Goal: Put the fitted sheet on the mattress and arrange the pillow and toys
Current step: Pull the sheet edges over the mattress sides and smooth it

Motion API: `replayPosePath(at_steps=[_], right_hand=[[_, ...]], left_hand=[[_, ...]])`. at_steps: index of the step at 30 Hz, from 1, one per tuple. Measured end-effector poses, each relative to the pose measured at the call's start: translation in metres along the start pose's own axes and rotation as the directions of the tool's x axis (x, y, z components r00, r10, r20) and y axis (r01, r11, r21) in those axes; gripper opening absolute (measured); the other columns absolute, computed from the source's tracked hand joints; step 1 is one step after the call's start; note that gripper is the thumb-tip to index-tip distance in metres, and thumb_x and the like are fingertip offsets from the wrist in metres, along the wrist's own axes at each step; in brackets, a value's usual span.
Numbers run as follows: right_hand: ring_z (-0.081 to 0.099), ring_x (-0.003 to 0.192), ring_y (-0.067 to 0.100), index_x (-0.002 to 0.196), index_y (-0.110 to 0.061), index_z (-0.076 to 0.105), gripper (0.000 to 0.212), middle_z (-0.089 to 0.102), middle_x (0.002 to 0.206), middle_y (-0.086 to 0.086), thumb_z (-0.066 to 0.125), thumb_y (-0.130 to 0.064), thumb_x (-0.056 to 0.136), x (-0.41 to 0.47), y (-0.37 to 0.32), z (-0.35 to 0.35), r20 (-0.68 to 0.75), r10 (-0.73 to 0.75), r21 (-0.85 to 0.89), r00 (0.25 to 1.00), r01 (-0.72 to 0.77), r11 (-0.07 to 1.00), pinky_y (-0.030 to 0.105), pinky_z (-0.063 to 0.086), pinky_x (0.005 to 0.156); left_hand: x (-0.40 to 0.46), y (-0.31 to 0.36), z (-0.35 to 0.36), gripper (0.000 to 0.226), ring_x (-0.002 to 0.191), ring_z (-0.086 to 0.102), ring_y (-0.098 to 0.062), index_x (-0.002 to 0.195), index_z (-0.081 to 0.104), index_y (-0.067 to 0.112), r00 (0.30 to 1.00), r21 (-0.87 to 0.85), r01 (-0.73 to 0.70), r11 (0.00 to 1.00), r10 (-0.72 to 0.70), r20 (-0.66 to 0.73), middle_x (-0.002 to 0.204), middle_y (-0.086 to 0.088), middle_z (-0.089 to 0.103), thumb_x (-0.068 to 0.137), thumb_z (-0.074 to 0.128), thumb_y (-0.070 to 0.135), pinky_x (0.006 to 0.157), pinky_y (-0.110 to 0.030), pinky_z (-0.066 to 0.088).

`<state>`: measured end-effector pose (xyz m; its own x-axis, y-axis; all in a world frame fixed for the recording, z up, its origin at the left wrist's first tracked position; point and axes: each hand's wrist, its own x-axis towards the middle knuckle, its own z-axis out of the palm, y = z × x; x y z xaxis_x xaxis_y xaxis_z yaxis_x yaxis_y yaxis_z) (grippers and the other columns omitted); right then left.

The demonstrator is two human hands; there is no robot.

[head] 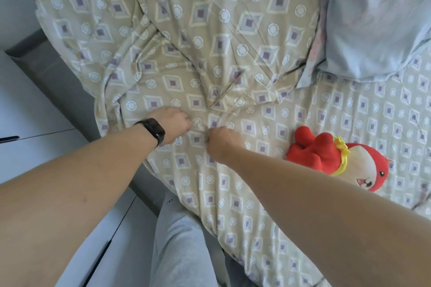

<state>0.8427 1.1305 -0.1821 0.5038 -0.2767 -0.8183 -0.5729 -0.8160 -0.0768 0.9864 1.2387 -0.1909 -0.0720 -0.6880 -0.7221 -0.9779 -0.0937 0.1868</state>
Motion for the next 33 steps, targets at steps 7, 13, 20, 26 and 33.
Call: replayPosePath(at_steps=[7, 13, 20, 26, 33], right_hand=[[0.059, 0.109, 0.030, 0.125, -0.013, 0.061, 0.031, 0.059, 0.111, 0.004, 0.048, -0.019, 0.098, 0.038, -0.051, -0.075, 0.310, -0.161, -0.330, 0.937, 0.264, 0.906, 0.043, 0.047, 0.083], [0.057, 0.121, 0.035, 0.133, -0.006, 0.056, 0.038, 0.056, 0.135, 0.013, 0.039, -0.004, 0.100, 0.124, -0.150, -0.203, -0.180, -0.314, -0.295, 0.932, 0.254, 0.921, 0.042, 0.049, 0.084], [0.060, 0.115, 0.036, 0.146, -0.012, 0.041, 0.054, 0.052, 0.134, 0.010, 0.042, 0.003, 0.094, 0.176, -0.171, -0.262, -0.320, -0.352, -0.482, 0.880, 0.169, 0.860, 0.041, 0.041, 0.068], [0.063, 0.108, 0.036, 0.123, -0.004, 0.058, 0.030, 0.063, 0.117, 0.015, 0.045, 0.002, 0.097, 0.185, -0.181, -0.269, -0.125, -0.522, -0.761, 0.844, 0.256, 0.596, 0.041, 0.048, 0.083], [0.064, 0.103, 0.038, 0.130, -0.013, 0.043, 0.040, 0.064, 0.112, 0.016, 0.035, 0.003, 0.094, 0.196, -0.236, -0.264, -0.412, -0.446, -0.290, 0.795, 0.349, 0.891, 0.044, 0.041, 0.071]], left_hand=[[-0.018, -0.071, -0.023, 0.009, 0.087, 0.058, -0.025, 0.088, 0.053, 0.021, 0.957, -0.565, 0.090, 0.820, -0.228, -0.179, 0.097, 0.000, 0.061, 0.097, 0.055, 0.021, 0.076, -0.042, 0.049], [-0.030, -0.184, -0.054, 0.008, 0.089, 0.055, -0.032, 0.093, 0.050, 0.020, 0.676, -0.695, 0.290, 0.658, -0.655, -0.338, 0.102, -0.008, 0.055, 0.091, 0.051, 0.013, 0.069, -0.043, 0.047], [-0.037, -0.262, -0.028, 0.047, 0.106, 0.055, -0.041, 0.124, 0.047, 0.005, 0.574, -0.598, 0.602, 0.529, -0.808, -0.137, 0.122, -0.019, 0.051, 0.091, 0.070, 0.029, 0.066, -0.042, 0.042], [-0.043, -0.279, -0.008, 0.015, 0.082, 0.058, -0.037, 0.086, 0.046, 0.017, 0.695, -0.672, 0.409, 0.617, -0.688, -0.208, 0.099, -0.018, 0.062, 0.100, 0.050, 0.022, 0.069, -0.042, 0.050], [-0.065, -0.317, -0.013, 0.034, 0.108, 0.063, -0.044, 0.120, 0.063, 0.006, 0.445, -0.472, 0.734, 0.488, -0.871, -0.209, 0.118, -0.023, 0.064, 0.096, 0.040, 0.003, 0.083, -0.049, 0.050]])
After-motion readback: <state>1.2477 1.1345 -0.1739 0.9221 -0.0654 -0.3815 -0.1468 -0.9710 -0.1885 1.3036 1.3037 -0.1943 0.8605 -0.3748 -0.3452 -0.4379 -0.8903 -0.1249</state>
